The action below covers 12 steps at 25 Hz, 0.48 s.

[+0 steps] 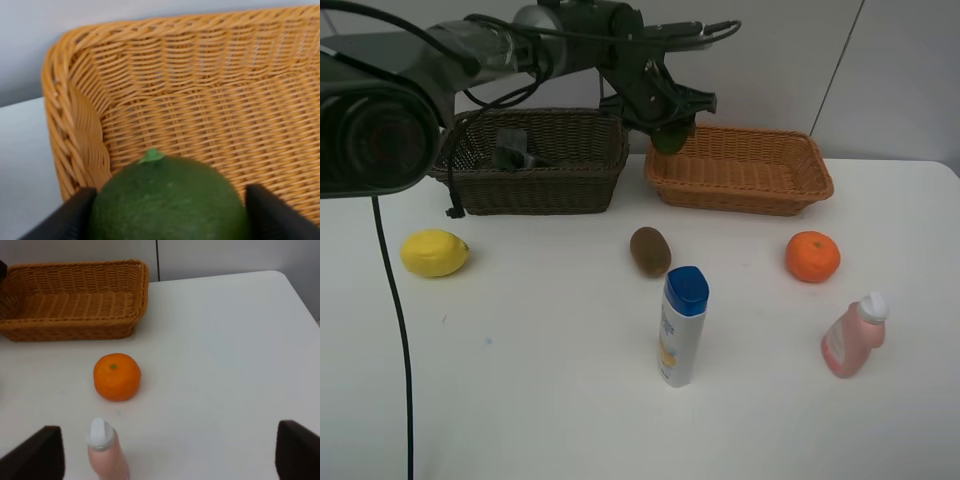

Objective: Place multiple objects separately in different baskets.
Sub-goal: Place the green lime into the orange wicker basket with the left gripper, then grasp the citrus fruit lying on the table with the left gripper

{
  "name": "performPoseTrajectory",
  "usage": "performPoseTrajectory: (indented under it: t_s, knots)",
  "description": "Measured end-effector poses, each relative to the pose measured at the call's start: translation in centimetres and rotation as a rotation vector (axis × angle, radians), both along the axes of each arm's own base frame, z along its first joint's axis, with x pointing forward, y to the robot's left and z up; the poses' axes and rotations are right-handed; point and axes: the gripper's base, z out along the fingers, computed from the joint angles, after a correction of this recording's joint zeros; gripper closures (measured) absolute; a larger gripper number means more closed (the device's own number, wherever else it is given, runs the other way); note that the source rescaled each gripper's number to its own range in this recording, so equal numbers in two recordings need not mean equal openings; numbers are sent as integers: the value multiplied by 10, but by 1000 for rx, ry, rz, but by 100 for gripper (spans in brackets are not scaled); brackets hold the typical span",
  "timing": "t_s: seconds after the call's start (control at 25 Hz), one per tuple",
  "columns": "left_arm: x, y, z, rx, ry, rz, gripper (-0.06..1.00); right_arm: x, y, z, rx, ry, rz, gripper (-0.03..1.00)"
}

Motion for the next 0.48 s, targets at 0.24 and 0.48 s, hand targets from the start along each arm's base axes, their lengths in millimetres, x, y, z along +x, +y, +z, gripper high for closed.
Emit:
performPoseTrajectory:
  t_s: [0.24,0.48]
  knots:
    - [-1,-1,-4,14,29,-17,-5,0,0,0,0,0,0,-3]
    - [-18,9,34,100,167,-39,-6,0,0,0,0,0,0,-3]
